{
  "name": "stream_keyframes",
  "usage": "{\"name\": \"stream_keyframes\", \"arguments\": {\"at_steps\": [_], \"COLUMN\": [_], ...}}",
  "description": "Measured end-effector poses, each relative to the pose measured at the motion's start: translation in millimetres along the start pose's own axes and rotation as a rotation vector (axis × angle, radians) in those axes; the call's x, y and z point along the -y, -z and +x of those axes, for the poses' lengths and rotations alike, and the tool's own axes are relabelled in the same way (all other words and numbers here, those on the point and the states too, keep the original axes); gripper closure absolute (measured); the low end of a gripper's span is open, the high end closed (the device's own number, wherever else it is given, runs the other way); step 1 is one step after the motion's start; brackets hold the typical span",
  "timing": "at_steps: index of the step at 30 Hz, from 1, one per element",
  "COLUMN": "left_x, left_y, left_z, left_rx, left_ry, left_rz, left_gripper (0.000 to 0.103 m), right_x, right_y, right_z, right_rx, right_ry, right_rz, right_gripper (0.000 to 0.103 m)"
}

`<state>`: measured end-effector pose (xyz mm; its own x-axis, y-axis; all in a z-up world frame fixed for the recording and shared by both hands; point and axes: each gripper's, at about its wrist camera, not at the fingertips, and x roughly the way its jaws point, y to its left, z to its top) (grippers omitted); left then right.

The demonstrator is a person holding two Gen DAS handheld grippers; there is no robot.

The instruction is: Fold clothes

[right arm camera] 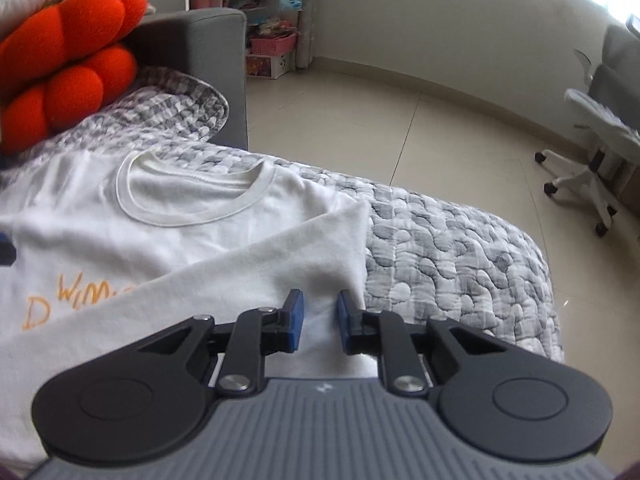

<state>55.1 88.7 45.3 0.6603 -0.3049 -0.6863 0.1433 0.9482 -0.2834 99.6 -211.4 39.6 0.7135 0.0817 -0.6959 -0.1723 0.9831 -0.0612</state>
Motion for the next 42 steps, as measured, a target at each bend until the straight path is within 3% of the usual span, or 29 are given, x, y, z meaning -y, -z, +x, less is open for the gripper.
{"name": "stream_keyframes", "arguments": {"at_steps": [9,20,31,35,39,42], "left_x": [2.1,1.2,-8.4,-8.4,-13.6,-20.1], "left_y": [0.0,2.2,13.9,14.3,14.9,18.0], "left_z": [0.4,-5.9,-31.5,-34.0,-42.3,-56.1], "left_rx": [-0.002,-0.012,-0.007,-0.003,0.008,0.010], "left_ry": [-0.004,0.016,0.039,0.018,-0.006,0.013], "left_rz": [0.006,0.022,0.015,0.026,0.028,0.007], "left_gripper": [0.040,0.041,0.041,0.041,0.040,0.040], "right_x": [1.4,21.4,26.0,15.5,10.7,10.9], "right_y": [-1.4,-14.8,24.5,19.1,14.6,14.6], "right_z": [0.9,-44.6,-75.2,-72.5,-59.9,-58.4], "right_rx": [0.017,0.102,-0.001,0.024,-0.005,-0.009], "right_ry": [0.008,0.019,0.003,-0.031,-0.013,-0.009], "right_rz": [0.028,0.197,0.459,0.441,0.397,0.365], "right_gripper": [0.084,0.083,0.079,0.078,0.078,0.078]}}
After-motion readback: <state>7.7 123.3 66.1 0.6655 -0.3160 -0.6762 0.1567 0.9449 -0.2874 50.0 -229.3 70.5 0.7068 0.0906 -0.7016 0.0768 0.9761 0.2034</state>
